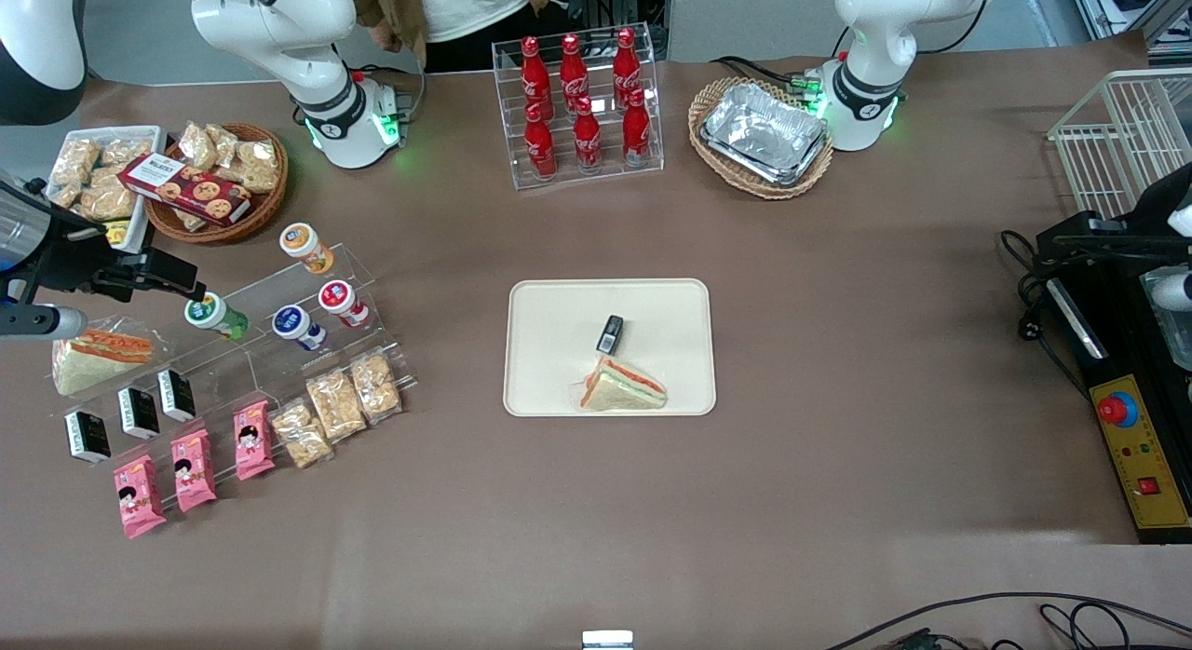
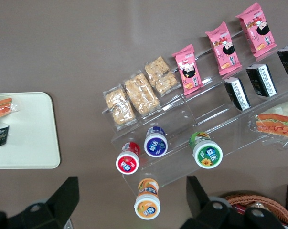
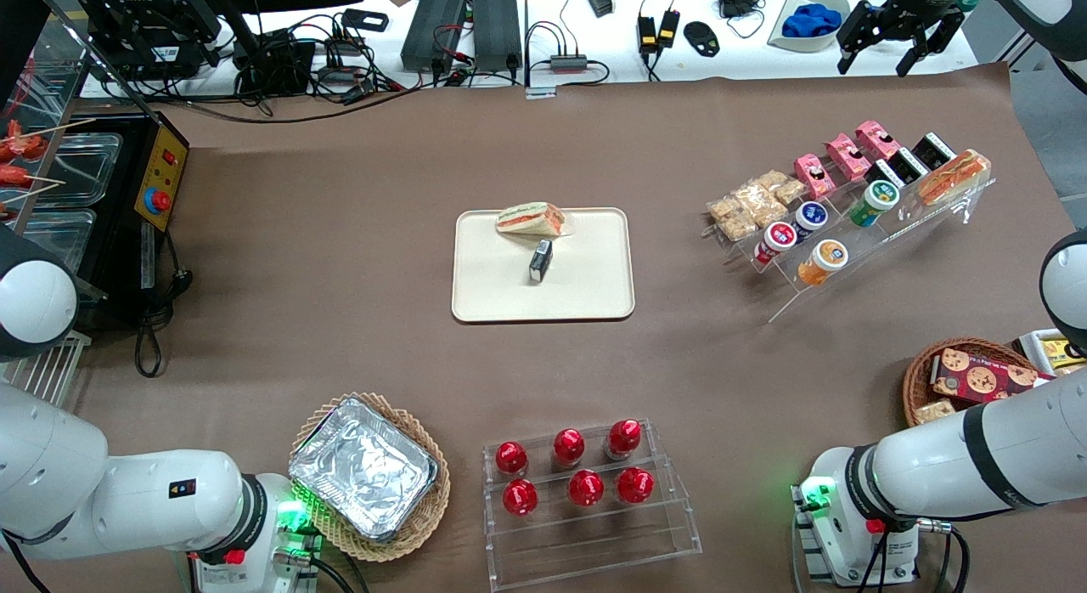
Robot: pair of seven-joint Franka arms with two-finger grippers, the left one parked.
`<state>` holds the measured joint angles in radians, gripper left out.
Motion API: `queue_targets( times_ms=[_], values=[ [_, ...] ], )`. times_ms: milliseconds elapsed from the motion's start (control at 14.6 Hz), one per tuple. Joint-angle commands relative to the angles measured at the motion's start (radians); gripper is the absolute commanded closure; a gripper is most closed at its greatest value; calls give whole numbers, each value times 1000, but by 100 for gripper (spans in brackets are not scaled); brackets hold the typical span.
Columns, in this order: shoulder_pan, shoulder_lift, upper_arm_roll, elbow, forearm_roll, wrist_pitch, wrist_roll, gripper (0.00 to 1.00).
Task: Place green gum on tray
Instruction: 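Move the right gripper down toward the green-capped gum bottle on the rack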
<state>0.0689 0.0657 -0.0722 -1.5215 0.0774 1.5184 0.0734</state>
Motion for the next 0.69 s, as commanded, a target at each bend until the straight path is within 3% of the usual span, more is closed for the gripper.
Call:
queue_targets(
  times_ms=[0,275,481,618],
  values=[
    [-4,-3,-6,12,5,-29,-17,0],
    [-3,-21,-60,-12,-10,-73,-64,0],
    [-1,-85,-64,-132,-74,-41,-87,0],
    [-1,-138,-64,-233,-80,14,-89,0]
  ],
)
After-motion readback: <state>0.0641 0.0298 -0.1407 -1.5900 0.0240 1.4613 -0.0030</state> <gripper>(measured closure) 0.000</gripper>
